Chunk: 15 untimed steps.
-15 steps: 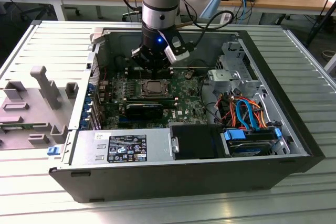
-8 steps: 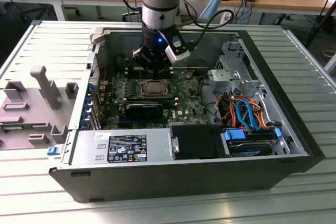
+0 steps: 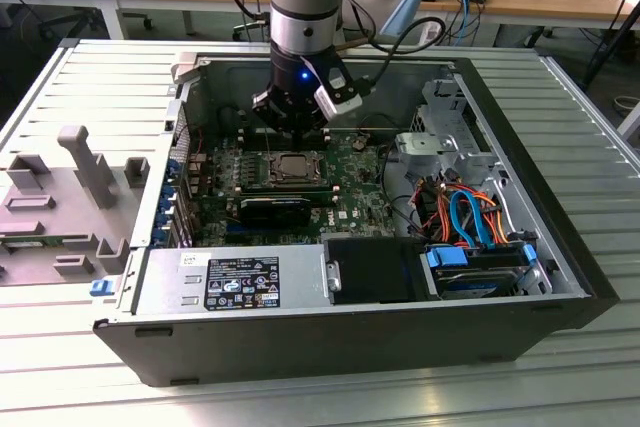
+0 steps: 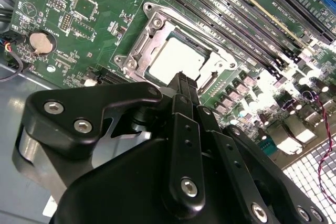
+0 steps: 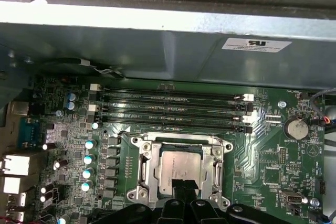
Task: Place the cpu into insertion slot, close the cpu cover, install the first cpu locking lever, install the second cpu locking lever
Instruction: 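Install the first cpu locking lever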
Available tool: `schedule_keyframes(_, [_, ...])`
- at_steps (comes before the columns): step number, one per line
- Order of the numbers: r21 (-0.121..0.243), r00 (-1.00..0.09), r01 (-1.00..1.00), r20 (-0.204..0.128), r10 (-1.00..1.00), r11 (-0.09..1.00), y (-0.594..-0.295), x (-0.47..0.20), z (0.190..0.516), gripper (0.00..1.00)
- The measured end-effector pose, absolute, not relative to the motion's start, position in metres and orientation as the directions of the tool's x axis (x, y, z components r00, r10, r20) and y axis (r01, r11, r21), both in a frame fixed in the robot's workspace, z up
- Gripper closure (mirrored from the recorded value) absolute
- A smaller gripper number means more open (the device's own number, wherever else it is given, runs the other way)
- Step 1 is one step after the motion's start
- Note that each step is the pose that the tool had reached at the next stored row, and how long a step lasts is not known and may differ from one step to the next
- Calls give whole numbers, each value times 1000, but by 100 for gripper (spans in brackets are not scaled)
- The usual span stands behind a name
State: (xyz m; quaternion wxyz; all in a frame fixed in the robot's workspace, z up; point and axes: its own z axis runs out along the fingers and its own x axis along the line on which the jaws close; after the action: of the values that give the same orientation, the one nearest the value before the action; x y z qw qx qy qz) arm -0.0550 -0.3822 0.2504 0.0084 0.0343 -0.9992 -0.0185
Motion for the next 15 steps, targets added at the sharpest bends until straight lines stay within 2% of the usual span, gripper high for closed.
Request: schedule_keyframes(15, [42,-997,-68,15,-69,997,-382,-55,257,89])
